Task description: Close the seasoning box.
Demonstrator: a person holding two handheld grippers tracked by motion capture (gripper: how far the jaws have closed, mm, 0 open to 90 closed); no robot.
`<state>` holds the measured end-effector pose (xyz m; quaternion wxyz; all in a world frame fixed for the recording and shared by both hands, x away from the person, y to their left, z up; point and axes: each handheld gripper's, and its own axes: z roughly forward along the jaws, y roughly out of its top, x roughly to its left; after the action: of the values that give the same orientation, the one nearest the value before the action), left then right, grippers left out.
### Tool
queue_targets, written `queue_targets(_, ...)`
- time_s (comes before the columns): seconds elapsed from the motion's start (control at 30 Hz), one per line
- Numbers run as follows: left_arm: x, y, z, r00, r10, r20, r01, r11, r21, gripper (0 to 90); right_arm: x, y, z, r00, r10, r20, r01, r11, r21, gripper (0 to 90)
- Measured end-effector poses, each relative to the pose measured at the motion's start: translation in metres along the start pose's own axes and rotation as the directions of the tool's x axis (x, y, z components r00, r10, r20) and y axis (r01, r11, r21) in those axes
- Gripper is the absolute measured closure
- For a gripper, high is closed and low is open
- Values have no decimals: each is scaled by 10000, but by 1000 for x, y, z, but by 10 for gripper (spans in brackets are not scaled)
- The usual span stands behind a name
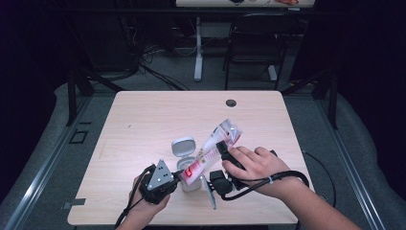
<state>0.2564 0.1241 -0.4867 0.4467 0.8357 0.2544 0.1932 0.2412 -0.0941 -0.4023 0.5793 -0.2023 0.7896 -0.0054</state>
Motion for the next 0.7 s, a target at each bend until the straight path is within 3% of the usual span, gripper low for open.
queue_targets(0.7,-1,2,5,10000,-22,92,23,10000,-14,898,3,-3,-1,10000,70,-1,-70,9999,96,865)
